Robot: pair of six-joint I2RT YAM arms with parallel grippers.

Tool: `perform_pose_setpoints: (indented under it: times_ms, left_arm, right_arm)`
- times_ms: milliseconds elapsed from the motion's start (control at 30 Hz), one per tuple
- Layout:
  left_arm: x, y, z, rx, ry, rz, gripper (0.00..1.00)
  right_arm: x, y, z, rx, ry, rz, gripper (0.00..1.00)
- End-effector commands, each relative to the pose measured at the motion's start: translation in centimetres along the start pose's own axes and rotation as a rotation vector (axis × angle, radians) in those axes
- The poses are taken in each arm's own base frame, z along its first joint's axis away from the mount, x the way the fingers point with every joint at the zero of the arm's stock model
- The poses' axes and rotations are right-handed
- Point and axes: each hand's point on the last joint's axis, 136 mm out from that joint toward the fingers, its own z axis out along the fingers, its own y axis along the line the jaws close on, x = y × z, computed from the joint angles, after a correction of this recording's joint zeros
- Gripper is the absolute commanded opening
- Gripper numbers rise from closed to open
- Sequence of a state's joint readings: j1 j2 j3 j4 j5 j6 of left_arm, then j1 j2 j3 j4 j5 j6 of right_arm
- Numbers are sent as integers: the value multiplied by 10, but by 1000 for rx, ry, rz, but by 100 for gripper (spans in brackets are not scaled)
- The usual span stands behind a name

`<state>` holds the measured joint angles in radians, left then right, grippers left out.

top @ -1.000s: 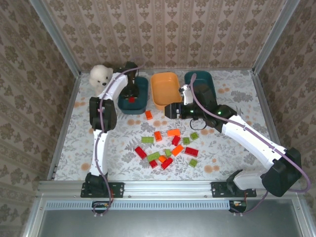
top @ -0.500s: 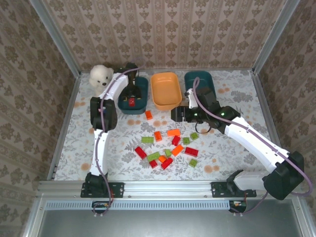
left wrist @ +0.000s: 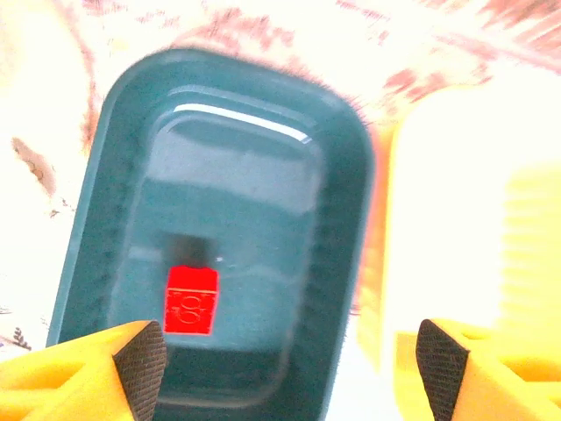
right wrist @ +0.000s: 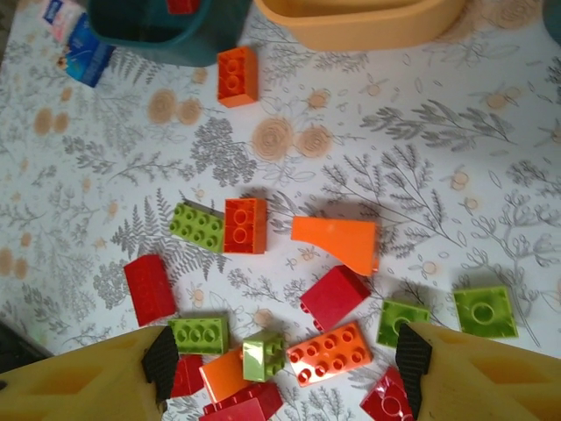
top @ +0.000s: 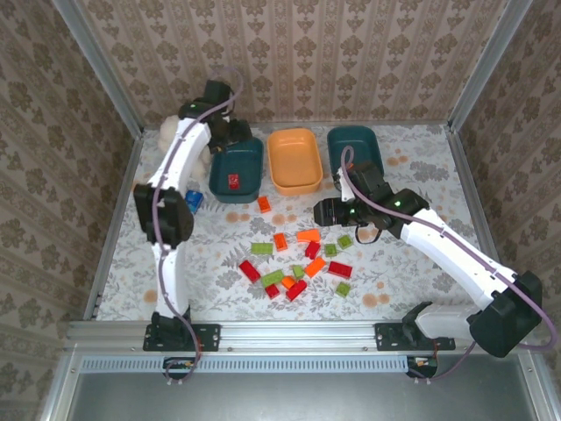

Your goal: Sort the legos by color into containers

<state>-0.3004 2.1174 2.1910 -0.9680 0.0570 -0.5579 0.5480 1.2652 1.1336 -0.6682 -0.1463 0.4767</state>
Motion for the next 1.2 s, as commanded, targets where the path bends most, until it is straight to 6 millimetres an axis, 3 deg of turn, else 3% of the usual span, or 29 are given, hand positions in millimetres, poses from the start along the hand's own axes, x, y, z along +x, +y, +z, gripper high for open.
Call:
perform_pose_setpoints:
  times_ms: [0, 100, 300, 433, 533, 633, 733, 833, 900, 1000, 1167]
  left_arm:
    - [-4, -25, -44, 156, -81, -87, 79]
    - [18, -32, -68, 250, -95, -102, 79]
    - [103, -16, -93, 304, -22, -104, 79]
    - [159, 5, -103, 306, 42, -116, 79]
    - [187, 17, -112, 300, 61, -126, 80]
    - [205, 22, -121, 294, 67, -112, 80]
    - [211, 24, -126, 292, 64, -109, 80]
    - [220, 5, -133, 374, 63, -53, 80]
    - [222, -13, -146, 492, 35, -6, 80]
    - [230, -24, -166, 617, 8, 41, 80]
    - [252, -3, -185, 627, 11, 48, 81]
  right_arm:
    - [-8, -2, -2, 52, -4, 109, 67]
    - [-10, 9, 7, 66, 15, 169, 64]
    - [10, 19, 26, 135, 92, 88, 60]
    - [50, 16, 29, 195, 186, -24, 63]
    - [85, 5, 37, 237, 288, 9, 63]
    - [104, 7, 45, 252, 330, 60, 57]
    - [107, 0, 51, 343, 340, 129, 57]
    - [113, -6, 61, 391, 332, 261, 55]
    - [123, -12, 70, 421, 323, 384, 55]
    - [132, -20, 81, 462, 297, 536, 53]
    - [135, -10, 97, 469, 238, 678, 50]
